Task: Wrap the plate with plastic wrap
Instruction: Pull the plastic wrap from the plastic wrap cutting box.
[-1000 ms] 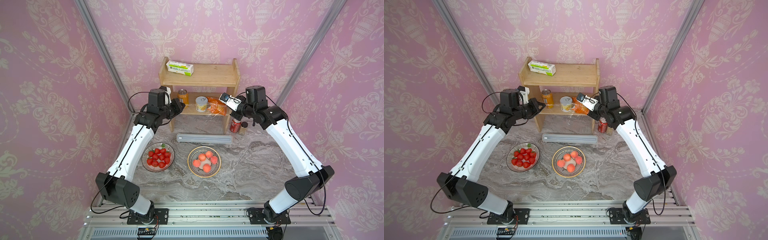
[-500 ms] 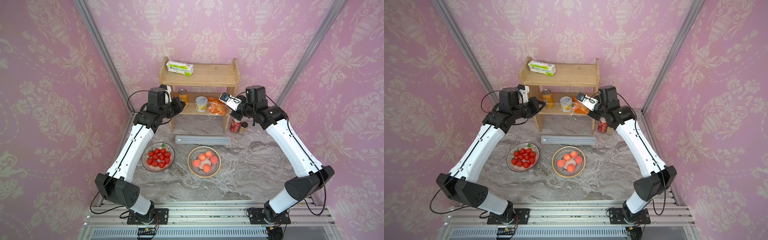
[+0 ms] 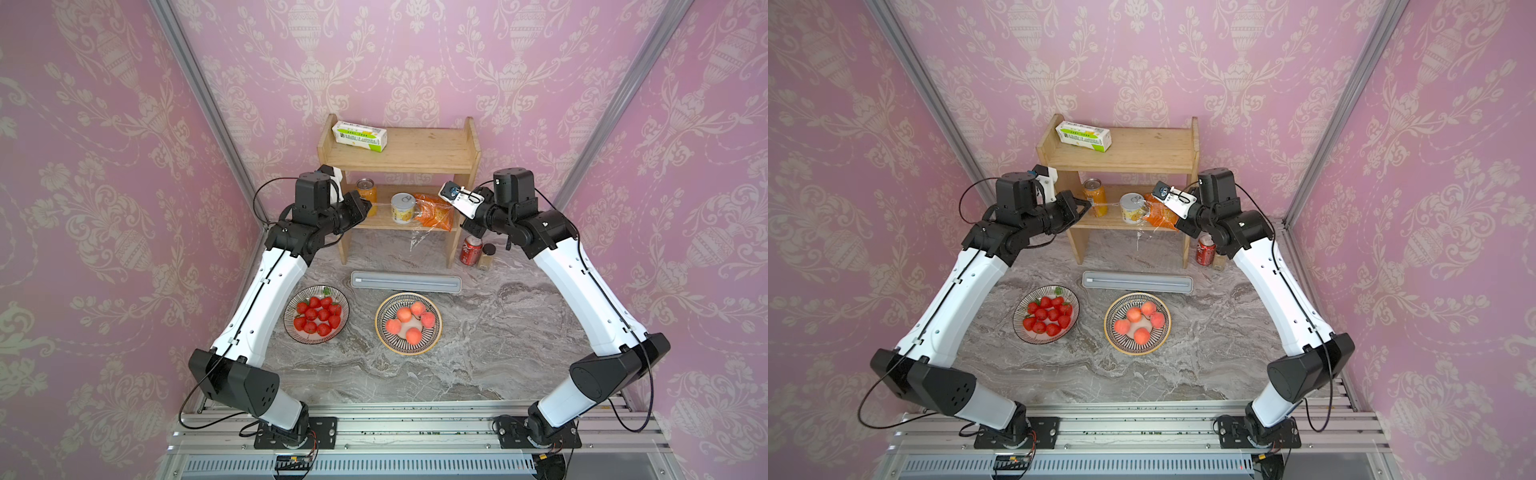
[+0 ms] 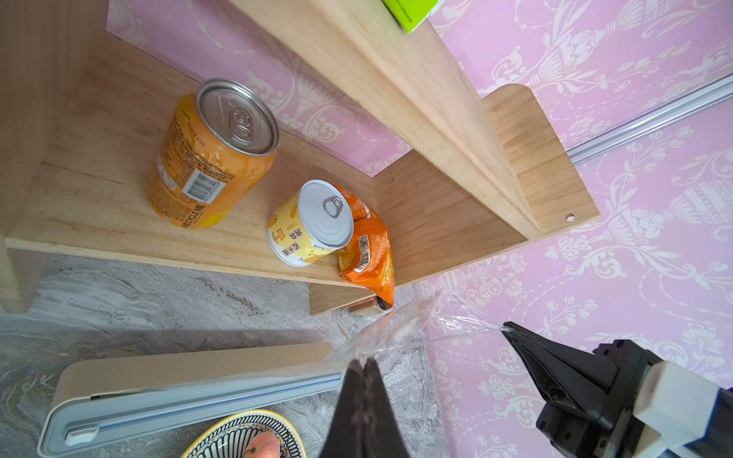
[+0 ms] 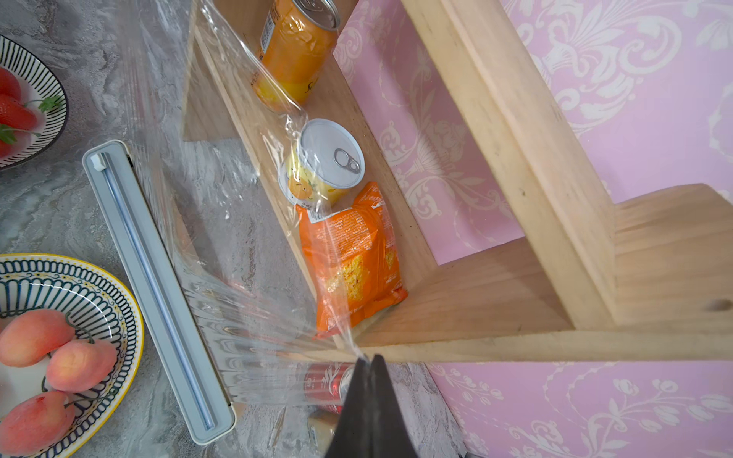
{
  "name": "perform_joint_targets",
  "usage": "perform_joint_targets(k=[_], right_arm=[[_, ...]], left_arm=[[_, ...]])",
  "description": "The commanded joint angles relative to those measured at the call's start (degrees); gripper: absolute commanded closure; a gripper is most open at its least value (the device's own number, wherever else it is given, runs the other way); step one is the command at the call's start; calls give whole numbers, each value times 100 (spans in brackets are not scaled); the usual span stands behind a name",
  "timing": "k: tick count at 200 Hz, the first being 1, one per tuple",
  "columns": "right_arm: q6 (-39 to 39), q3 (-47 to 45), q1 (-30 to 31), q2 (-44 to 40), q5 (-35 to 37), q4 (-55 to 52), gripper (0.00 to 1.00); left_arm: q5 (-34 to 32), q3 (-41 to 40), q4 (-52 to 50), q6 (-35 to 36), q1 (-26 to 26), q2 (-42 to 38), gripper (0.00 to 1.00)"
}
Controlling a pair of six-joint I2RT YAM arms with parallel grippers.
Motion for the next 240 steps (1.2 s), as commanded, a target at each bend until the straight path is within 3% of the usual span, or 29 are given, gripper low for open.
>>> perform_joint_targets(k=[1,240], right_arm=[[-21,250,58,-295,92,236,100],[-91,1015,136,-186,249,-19,100]], left_arm=[[-120,340,92,198,-46,-214,100],[-199,1093,-199,303,-87,-72,100]])
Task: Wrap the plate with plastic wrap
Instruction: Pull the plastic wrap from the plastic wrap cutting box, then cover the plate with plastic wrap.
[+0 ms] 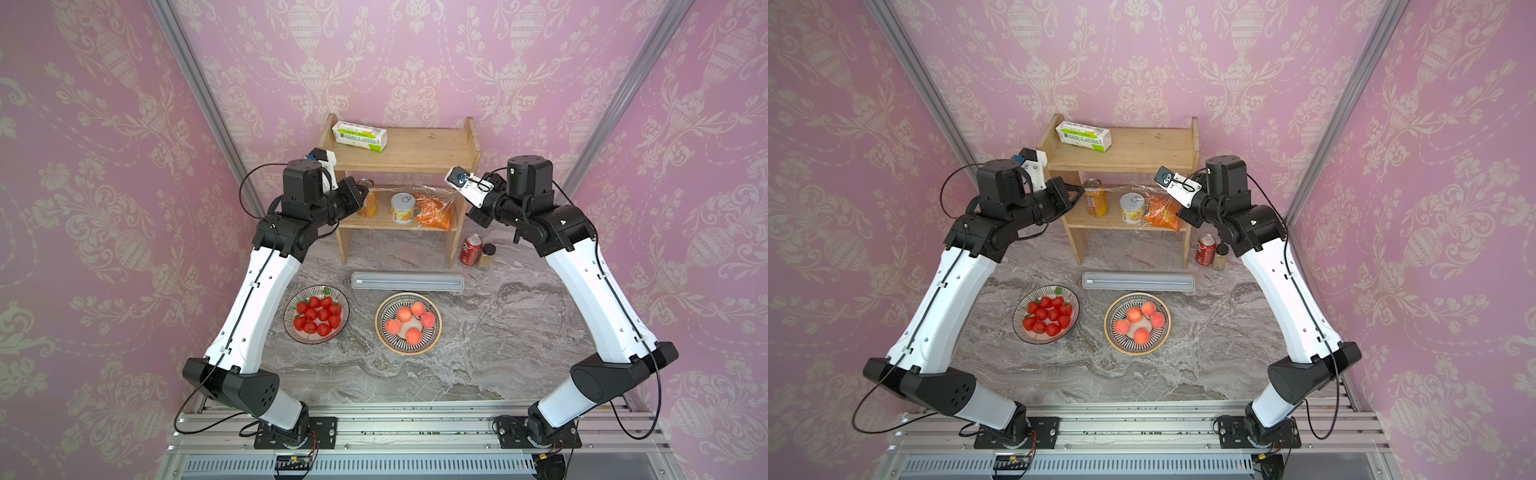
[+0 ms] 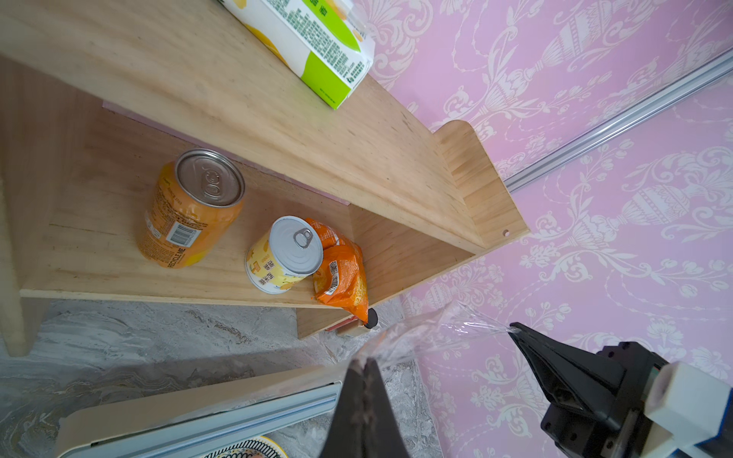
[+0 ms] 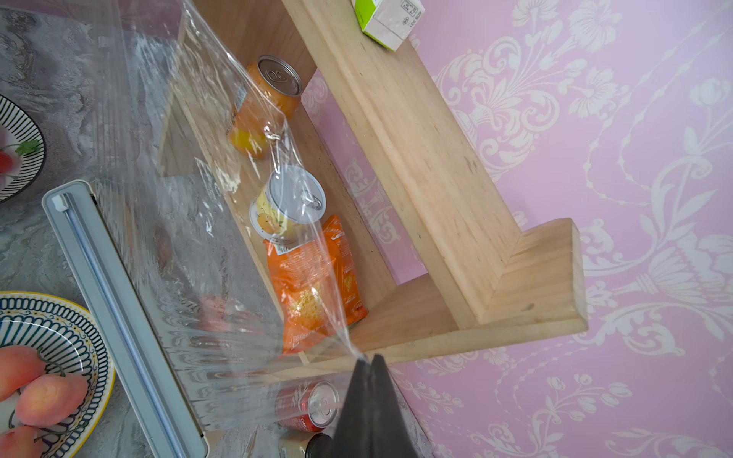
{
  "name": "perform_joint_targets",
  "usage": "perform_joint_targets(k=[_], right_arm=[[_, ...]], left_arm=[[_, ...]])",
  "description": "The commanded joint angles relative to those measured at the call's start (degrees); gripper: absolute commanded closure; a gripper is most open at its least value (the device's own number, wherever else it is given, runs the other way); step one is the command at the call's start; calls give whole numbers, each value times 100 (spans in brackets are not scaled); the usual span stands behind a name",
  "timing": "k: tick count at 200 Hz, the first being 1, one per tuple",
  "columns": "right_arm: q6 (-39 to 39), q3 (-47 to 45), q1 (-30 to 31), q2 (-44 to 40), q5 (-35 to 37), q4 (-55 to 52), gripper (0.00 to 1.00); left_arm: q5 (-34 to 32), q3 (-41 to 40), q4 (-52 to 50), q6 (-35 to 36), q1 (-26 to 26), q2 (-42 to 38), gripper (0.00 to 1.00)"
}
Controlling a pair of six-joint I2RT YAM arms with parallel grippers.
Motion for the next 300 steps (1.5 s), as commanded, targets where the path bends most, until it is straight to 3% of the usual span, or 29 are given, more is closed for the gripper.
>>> perform_joint_targets(k=[1,124,173,247,280,300], right_arm=[[-69,248,56,-145,126,158,100],[-95,187,89,-136,189,82,100],[-3,-306,211,-418,93,-12,100],[566,-2224,776,-1660,42,-169,100],[1280,-3195,1418,-2303,228,-553,100],[1691,-3635,1984,-2579,728,-1148,100]], left_arm=[[-72,234,157,141,-41,-72,100],[-90,206,110,188,-57,-78,100],[-42,-94,27,294,-63,-306,100],[118,-1923,-274,474,-69,-1718,100],[224,-3335,-295,9,-130,-2818,100],[128,-3963,-563,-200,-169,-3514,100]])
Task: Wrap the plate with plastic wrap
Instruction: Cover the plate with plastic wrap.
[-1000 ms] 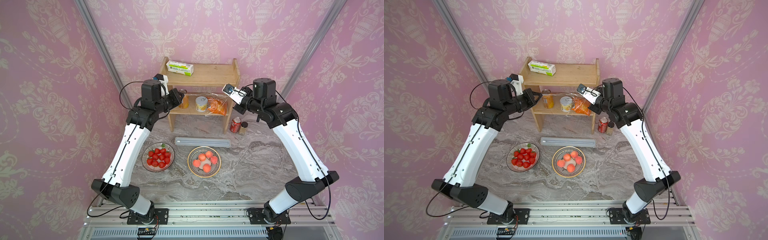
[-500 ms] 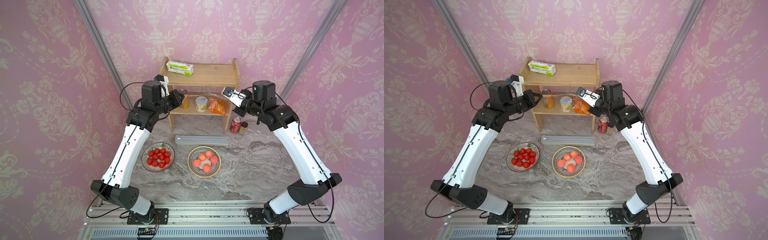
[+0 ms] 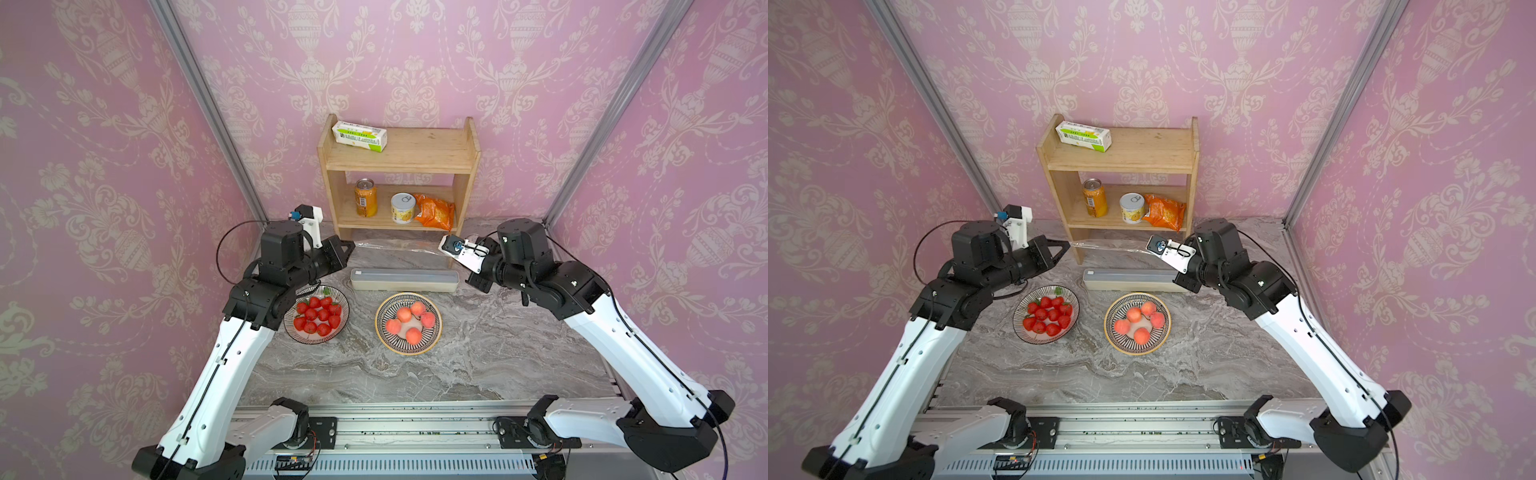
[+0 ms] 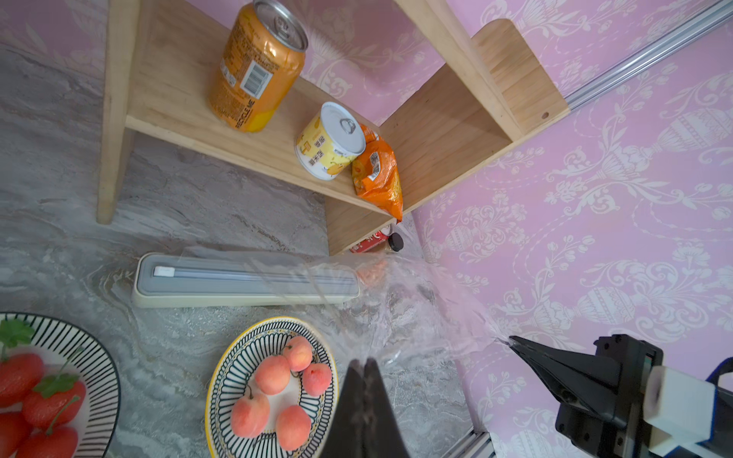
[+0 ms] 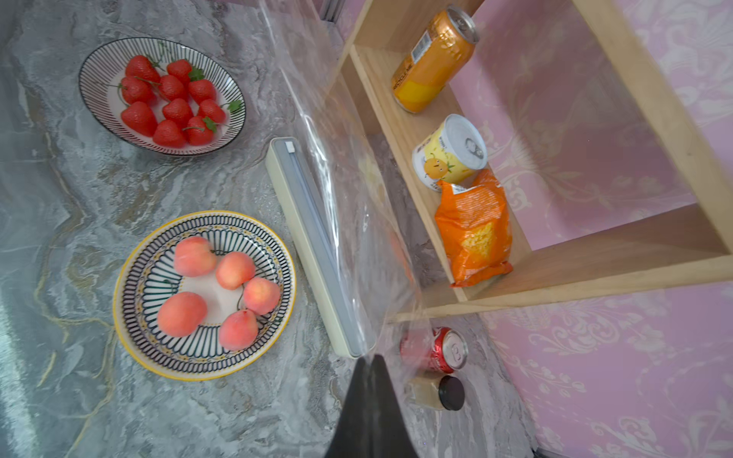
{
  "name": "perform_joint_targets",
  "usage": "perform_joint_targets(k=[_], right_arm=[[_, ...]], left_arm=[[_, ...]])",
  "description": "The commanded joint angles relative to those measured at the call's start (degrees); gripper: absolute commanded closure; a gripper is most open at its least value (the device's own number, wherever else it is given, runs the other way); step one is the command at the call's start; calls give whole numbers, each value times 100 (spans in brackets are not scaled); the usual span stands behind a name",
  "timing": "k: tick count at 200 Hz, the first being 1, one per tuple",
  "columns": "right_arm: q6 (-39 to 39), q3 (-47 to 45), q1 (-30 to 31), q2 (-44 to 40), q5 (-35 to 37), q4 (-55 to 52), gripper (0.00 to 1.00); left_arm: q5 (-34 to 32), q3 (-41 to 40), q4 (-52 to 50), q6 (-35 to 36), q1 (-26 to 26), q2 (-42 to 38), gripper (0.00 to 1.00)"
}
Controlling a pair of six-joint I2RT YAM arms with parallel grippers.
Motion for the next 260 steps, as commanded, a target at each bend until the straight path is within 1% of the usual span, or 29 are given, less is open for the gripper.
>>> perform_joint_targets(k=[1,24,50,58,66,85,104,121,153,186,204,221,236,248,260], right_arm=[[792,-419,512,-330,480,-755,100],[1696,-937,889,-729,343,-1035,100],[2860,-1556,1321,-993,48,-872,100],[3216,-1707,1428,-1040,-36,-765,100],[3543,-2050,1519,-1075,-102,-671,100],[4234,-2539,1710,-1130,-73,-547,100],[4901,-2957,1828,-1148,38,-520,100],[5392,-3272,1886,-1176,-11,-437,100],[5916,-3771,1926,-1250,7,-440,100],[6125,-4051,1926,-1043,-114,-117,100],[6204,-4098,1927,-775,-119,-24,100],[6306,-4162,1926,-564,-32,14,100],[6422,-4262,1926,-508,55,99,100],[6558,-4332,1913,-466,175,130,100],[6610,-4370,1883,-362,181,166,100]], left_arm=[[63,-580,-381,-329,-80,-614,100],[32,-1253,-846,-589,-109,-1312,100],[250,-2020,-1054,-988,-161,-1814,100],[245,-2170,-1139,-1047,-170,-1946,100],[186,-2285,-1276,-1091,-189,-2054,100],[123,-2540,-1682,-1225,-195,-2297,100],[249,-2814,-2125,-1325,-204,-2511,100],[352,-3128,-2242,-1503,-223,-2750,100],[460,-3777,-2207,-1825,-295,-3063,100],[458,-4241,-1944,-2079,-545,-3073,100],[379,-4456,-1541,-2263,-864,-2860,100],[158,-4584,-1149,-2395,-1250,-2546,100],[-85,-4624,-995,-2425,-1534,-2182,100],[-188,-4676,-888,-2414,-1668,-1920,100],[-218,-4784,-654,-2403,-1684,-1704,100]])
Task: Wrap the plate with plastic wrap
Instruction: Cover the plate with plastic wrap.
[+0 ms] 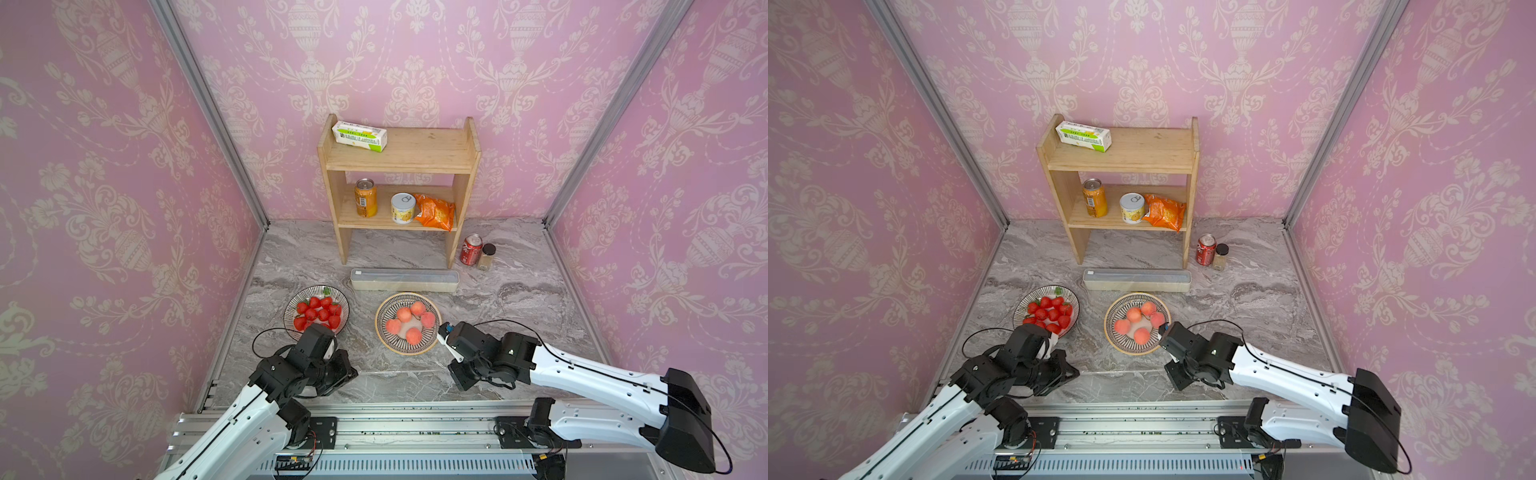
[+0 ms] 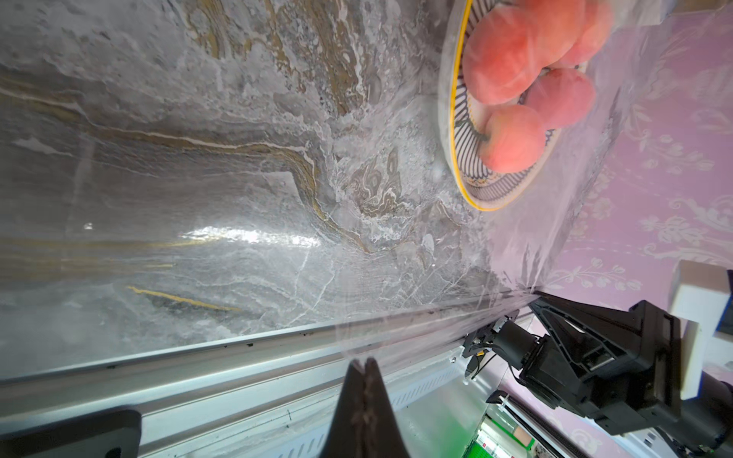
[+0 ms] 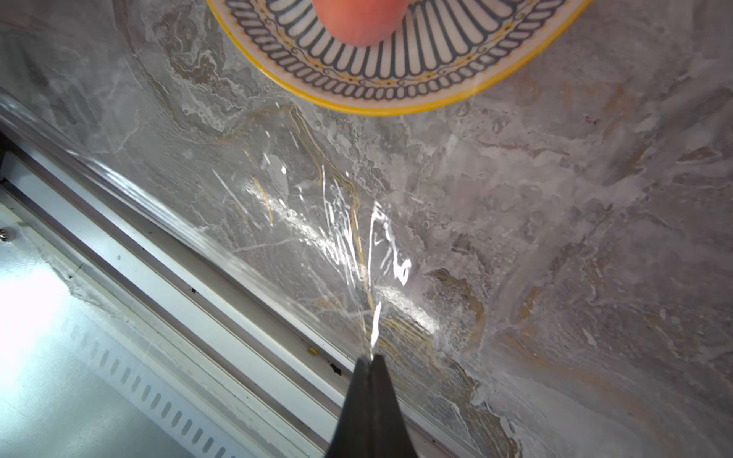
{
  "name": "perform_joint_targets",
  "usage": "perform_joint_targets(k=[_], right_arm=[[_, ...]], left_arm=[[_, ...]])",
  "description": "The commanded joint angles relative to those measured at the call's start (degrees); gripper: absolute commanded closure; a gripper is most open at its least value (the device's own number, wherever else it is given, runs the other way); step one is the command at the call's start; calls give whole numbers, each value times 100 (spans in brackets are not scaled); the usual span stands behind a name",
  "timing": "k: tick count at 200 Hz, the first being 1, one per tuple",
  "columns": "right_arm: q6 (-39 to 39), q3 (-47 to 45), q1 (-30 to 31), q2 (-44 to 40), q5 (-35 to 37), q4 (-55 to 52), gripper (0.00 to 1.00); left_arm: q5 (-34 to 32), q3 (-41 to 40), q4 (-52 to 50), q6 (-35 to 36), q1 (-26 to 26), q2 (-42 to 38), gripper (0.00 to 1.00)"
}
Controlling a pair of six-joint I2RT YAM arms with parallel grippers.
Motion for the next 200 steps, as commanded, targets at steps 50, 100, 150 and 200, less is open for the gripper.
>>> perform_joint_targets(k=[50,100,150,200], right_arm=[[369,-150,-310,640,234,203,100],[333,-185,-612,941,295,529,100],[223,-159,-936,1195,328,875,100],[64,-37,-1207,1519,287,1138,100]], left_arm=[[-556,-43,939,332,-102,1548,100],[-622,98,1700,459,-68,2444,100],[-640,265,2295,521,116,3158,100],[-724,488,2649,675,396,3593,100]])
